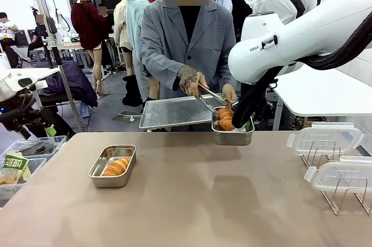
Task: Place the bread in airtight containers.
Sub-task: Once an object is inside an Airtight Container , place the container in the center of the table.
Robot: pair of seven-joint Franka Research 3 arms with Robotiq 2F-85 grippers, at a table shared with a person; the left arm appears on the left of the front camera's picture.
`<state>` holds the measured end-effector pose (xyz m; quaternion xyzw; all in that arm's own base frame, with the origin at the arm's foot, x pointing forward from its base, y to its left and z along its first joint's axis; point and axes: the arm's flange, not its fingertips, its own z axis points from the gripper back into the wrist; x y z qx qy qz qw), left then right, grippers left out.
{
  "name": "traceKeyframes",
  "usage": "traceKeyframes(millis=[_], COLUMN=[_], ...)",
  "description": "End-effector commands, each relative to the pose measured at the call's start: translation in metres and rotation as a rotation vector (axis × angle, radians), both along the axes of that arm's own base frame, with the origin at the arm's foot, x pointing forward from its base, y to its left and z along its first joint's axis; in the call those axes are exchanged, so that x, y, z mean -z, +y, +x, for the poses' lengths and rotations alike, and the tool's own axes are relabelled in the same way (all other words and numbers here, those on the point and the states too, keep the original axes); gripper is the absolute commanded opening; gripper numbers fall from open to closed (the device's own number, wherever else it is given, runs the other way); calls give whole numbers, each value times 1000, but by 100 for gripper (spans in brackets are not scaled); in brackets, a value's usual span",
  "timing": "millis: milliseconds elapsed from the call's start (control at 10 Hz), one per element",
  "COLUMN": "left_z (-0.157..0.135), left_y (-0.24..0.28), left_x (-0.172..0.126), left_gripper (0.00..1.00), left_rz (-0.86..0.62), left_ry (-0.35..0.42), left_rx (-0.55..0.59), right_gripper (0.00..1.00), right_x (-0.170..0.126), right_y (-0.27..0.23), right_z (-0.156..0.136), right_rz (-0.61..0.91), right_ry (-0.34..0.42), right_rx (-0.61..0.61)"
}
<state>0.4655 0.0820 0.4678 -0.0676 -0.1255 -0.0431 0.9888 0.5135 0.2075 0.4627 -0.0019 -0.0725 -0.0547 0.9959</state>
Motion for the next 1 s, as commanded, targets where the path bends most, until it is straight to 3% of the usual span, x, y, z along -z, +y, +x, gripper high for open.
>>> traceKeyframes(millis=[0, 900], left_z=[0, 0], left_y=[2, 2], left_x=[-1, -1], left_gripper=[100, 100], left_rz=[22, 22], left_ry=[6, 6], left_rx=[-13, -13], right_gripper=[0, 0], right_x=[0, 0], right_y=[0, 0], right_z=[-1, -1], right_rz=[7, 7], right_ry=[-22, -22], right_rx=[8, 8])
